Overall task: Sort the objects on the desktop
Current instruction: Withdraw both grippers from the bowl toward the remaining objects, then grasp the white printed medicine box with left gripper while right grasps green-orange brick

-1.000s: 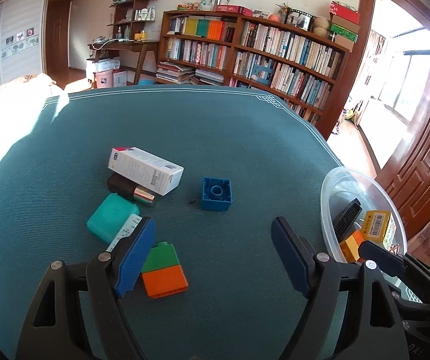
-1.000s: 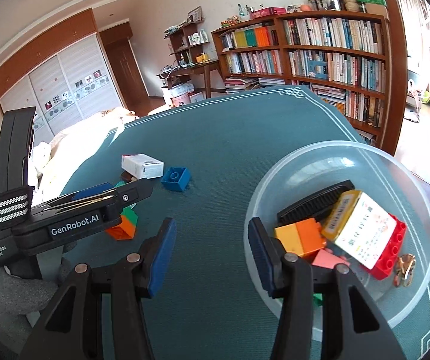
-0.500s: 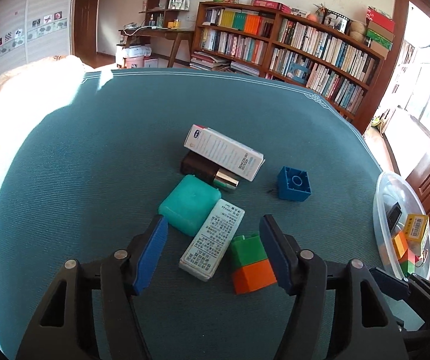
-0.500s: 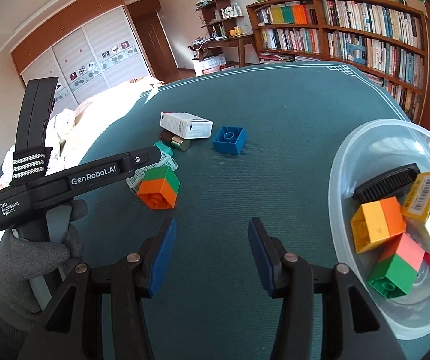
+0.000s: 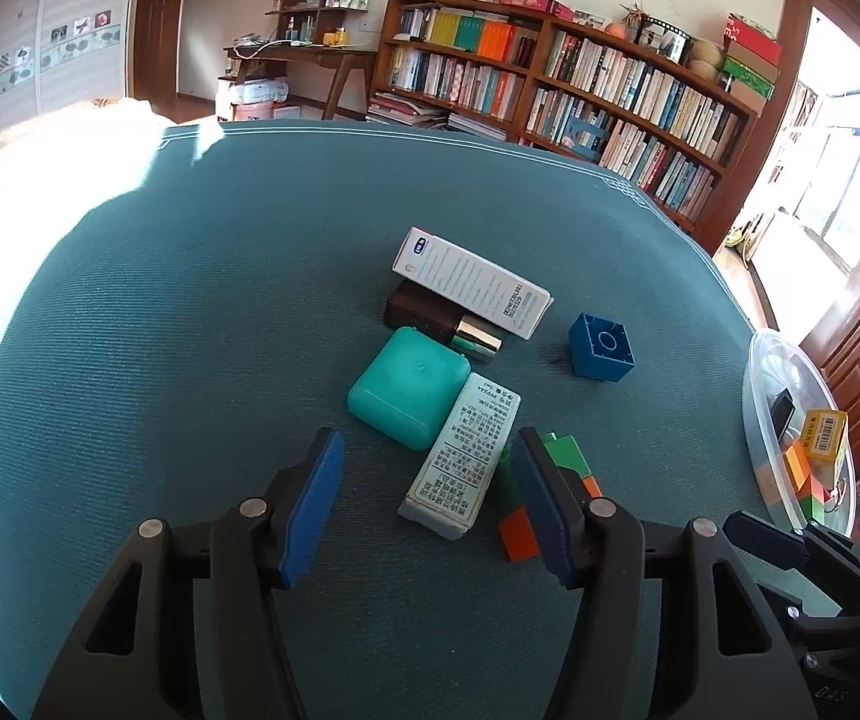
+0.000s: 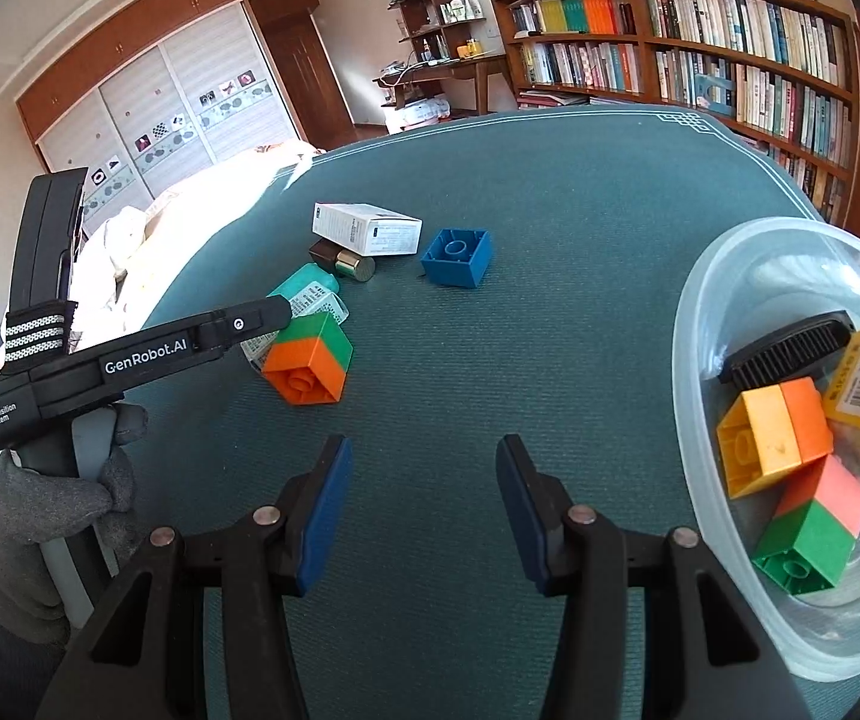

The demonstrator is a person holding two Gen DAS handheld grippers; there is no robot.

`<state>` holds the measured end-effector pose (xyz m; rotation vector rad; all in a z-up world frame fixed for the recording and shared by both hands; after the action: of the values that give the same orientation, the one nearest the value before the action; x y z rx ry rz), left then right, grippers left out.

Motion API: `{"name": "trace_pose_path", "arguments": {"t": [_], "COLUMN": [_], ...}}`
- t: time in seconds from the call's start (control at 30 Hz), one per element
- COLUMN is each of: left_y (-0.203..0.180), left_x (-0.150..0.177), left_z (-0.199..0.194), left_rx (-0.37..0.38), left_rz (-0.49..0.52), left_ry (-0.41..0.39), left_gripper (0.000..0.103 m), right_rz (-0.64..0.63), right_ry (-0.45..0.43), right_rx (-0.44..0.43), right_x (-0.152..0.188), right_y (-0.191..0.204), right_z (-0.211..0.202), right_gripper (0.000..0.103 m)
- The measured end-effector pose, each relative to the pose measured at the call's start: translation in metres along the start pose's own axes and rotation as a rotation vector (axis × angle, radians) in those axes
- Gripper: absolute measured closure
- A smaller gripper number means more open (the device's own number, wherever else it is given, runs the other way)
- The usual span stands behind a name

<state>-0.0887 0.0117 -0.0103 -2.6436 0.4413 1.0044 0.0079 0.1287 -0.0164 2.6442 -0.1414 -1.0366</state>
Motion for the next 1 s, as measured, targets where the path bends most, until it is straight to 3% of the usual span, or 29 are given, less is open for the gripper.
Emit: {"name": "trace_pose_path", "arguments": {"t": [0.27, 0.47, 0.53, 0.63, 0.83, 1.0], "left_y": [-0.012, -0.043, -0.049, -0.054, -0.046, -0.041], "left_x": [0.010, 0.008, 0.009, 0.010, 0.012, 0.016], "left_z": [0.010, 0.022, 0.028, 0.030, 0.023, 0.014], "left_rx": [-0.025, 0.017, 0.021, -0.010, 0.012, -0.025], "left_rz": [0.085, 0.161, 0.170, 0.188, 0.132, 0.117], "left_ry": [0.043, 0.060, 0.073, 0.054, 0.045, 0.042], "left_gripper": [0.041, 0.041, 0.046, 0.074, 0.076, 0.077], "right_rz": [-0.007, -0.007, -0.006, -0.005, -0.025, 0.009], "right_ry": [0.005, 0.006, 0.005, 0.006, 0.000, 0.042], "right_rx": [-0.001, 0.005, 0.008, 0.013, 0.025, -0.032], "right_x": [0.001, 0.000, 0.000, -0.001, -0.011, -0.020], "right_y": [0.004, 0.002, 0.001, 0.000, 0.001, 0.005], "right_z": [0.003, 0.003, 0.003, 0.004, 0.009, 0.021], "right_gripper": [0.048, 0.048, 0.048, 0.048, 0.048, 0.048]}}
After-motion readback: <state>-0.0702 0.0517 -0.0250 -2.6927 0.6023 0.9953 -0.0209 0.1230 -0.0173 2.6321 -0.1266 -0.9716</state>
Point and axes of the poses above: each gripper's, at about its wrist camera, not at the fingertips, and z roughly the way its jaws point, y to its left, x to its underside, the point moved 9 cm from there along z, roughly the way its jaws point, and after that the axes turned 4 degrees about z, right-handed, at the moved point
